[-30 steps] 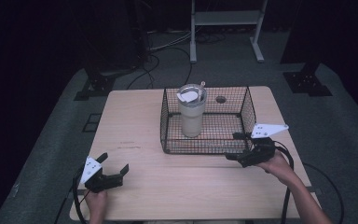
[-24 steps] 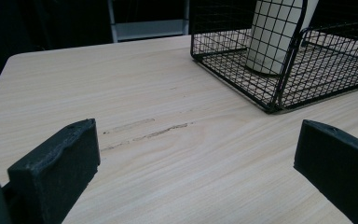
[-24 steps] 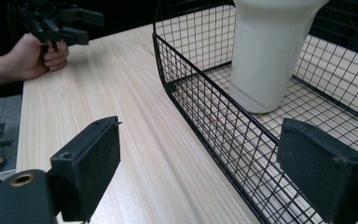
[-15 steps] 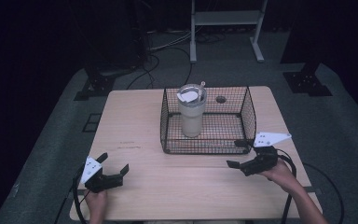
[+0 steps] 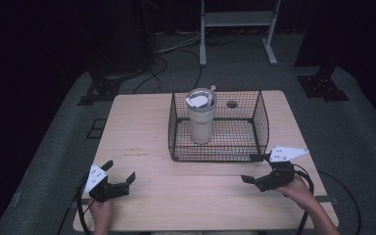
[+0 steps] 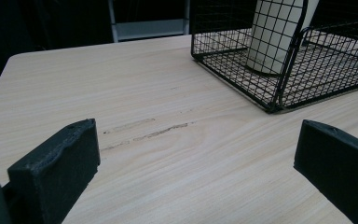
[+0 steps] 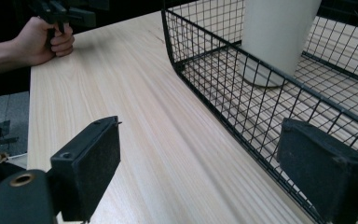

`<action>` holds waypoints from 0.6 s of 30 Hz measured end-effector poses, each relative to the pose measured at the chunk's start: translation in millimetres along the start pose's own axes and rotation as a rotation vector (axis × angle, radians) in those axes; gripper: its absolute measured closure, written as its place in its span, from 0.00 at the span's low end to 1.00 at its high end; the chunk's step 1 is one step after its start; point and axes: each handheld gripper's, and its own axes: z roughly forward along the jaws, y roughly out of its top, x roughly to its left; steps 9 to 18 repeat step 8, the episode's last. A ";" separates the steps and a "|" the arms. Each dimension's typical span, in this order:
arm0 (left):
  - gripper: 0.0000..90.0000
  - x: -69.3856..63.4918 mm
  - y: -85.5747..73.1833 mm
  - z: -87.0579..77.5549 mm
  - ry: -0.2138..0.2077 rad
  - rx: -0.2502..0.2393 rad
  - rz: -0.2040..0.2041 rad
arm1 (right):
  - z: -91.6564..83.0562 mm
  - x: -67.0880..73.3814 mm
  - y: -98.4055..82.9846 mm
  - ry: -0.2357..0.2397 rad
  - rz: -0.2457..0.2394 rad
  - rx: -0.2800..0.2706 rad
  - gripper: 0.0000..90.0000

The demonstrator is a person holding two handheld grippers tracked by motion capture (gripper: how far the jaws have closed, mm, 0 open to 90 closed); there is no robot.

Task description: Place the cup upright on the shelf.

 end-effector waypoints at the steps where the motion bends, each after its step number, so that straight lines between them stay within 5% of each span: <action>1: 0.00 0.0 0.0 0.0 0.000 0.000 0.001 | 0.5 0.6 -1.6 0.000 0.000 0.001 0.14; 18: 0.00 0.0 0.2 0.7 0.002 0.003 0.000 | 1.6 7.6 -13.4 -0.026 0.009 0.005 0.14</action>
